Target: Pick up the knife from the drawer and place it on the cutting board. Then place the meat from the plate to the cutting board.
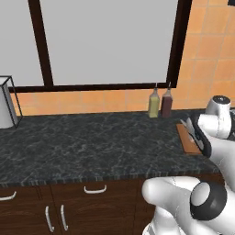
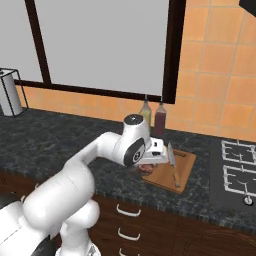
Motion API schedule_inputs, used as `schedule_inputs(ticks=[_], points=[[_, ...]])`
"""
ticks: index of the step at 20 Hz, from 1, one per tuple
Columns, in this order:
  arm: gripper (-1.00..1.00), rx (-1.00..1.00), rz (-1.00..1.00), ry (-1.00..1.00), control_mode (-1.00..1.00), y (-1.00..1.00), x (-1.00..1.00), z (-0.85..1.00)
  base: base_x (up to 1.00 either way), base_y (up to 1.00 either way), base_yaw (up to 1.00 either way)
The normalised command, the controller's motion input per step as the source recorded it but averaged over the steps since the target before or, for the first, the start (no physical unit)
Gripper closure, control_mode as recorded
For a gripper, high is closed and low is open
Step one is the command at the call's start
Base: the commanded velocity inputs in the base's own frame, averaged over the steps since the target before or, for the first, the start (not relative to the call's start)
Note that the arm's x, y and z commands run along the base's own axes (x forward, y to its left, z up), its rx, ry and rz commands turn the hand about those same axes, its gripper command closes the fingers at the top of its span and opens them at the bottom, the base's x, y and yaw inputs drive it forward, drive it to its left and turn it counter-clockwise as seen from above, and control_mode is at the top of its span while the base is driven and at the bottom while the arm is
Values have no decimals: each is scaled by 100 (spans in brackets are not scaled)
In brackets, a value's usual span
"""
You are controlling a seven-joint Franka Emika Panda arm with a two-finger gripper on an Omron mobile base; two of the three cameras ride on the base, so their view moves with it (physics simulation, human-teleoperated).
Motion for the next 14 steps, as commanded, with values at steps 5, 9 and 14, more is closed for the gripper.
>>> schedule_inputs(ticks=[5, 9, 14], points=[[100, 0, -2, 0, -100, -8, 71, -20, 0, 0, 0], [100, 0, 0, 1, -100, -28, 53, -44, 0, 0, 0], [100, 0, 0, 0, -100, -43, 19, -41, 0, 0, 0]])
